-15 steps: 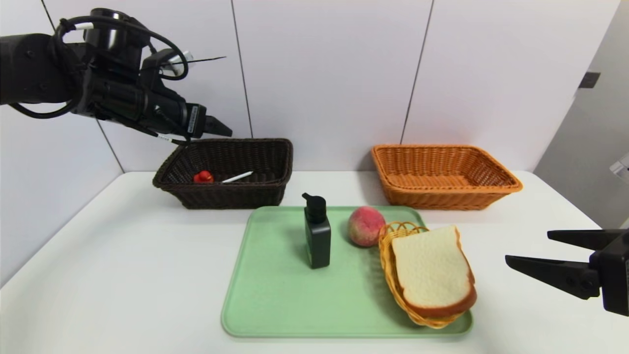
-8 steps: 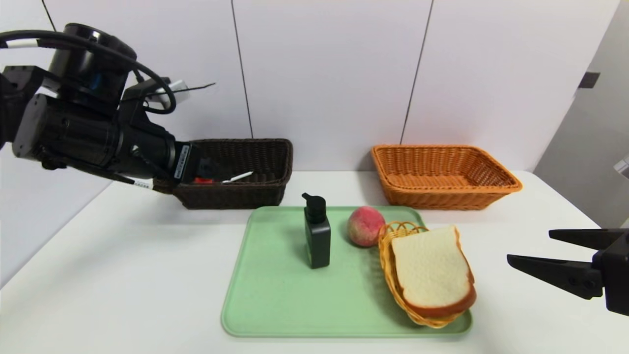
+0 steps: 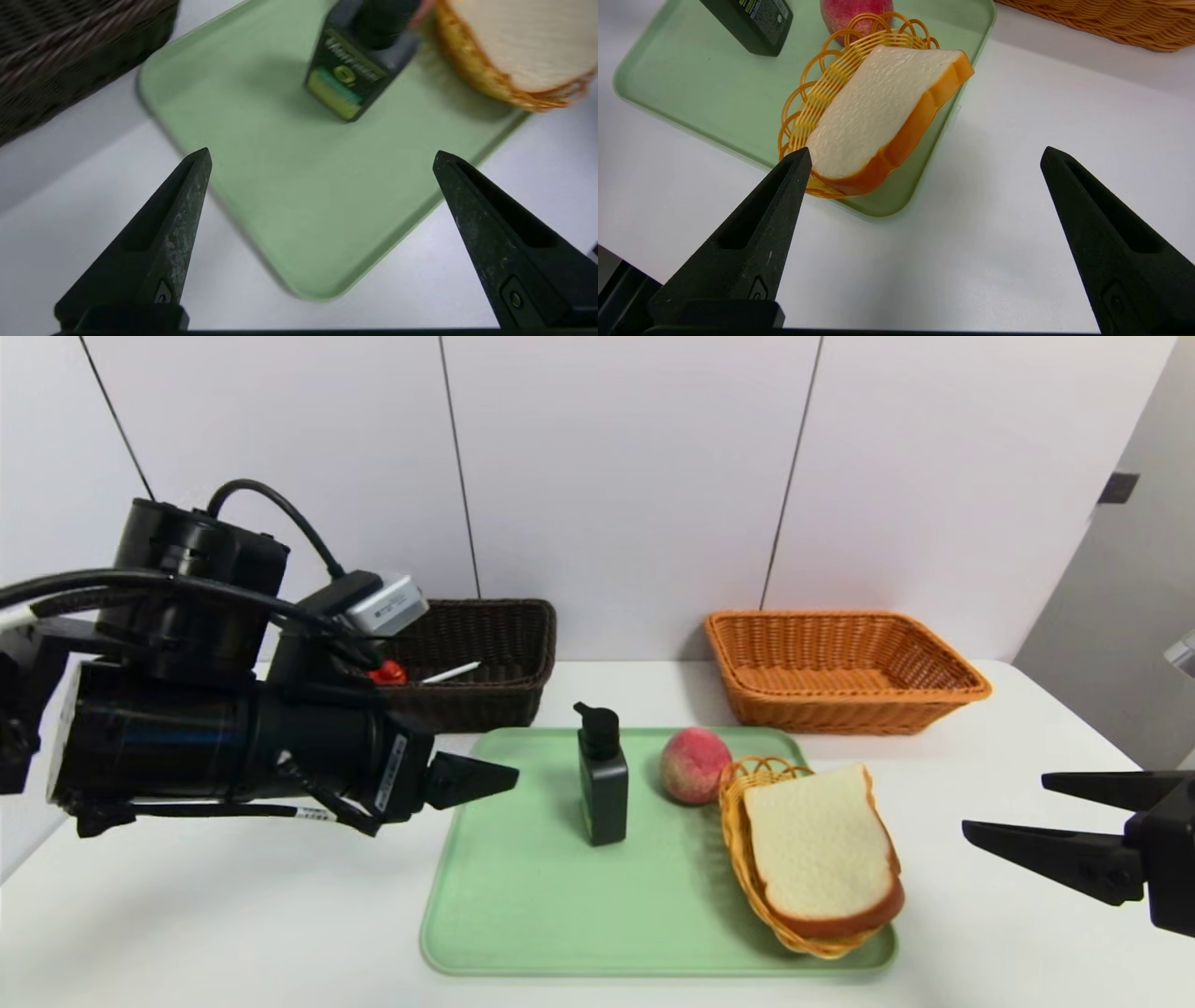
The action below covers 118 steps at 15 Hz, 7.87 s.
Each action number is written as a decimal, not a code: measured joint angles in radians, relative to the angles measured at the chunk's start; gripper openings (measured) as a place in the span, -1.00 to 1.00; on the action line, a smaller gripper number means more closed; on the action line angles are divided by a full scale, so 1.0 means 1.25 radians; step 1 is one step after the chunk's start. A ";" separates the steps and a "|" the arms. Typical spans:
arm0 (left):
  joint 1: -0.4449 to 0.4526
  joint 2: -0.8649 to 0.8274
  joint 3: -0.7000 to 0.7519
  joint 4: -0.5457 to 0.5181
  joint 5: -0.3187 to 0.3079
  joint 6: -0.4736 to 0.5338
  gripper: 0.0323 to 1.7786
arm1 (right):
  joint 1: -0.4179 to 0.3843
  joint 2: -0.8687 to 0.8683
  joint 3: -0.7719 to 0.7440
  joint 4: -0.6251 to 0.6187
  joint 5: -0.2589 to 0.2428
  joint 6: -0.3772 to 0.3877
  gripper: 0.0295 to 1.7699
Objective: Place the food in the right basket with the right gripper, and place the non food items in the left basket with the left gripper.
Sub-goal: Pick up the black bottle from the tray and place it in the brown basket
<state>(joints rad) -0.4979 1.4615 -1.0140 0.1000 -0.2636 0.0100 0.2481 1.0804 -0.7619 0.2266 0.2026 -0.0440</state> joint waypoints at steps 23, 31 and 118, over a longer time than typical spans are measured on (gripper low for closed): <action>0.075 0.379 0.063 -0.450 -0.384 0.357 0.90 | -0.045 0.040 -0.008 -0.001 0.001 -0.017 0.92; 0.083 0.411 0.020 -0.462 -0.388 0.341 0.90 | -0.045 0.035 -0.005 0.000 -0.001 -0.016 0.92; 0.218 0.602 -0.472 -0.333 -0.092 0.130 0.58 | -0.042 -0.023 0.027 0.002 -0.002 -0.013 0.92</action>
<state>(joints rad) -0.2255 2.2143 -1.6043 -0.3168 -0.3781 0.1726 0.1951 1.0521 -0.7287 0.2285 0.1996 -0.0606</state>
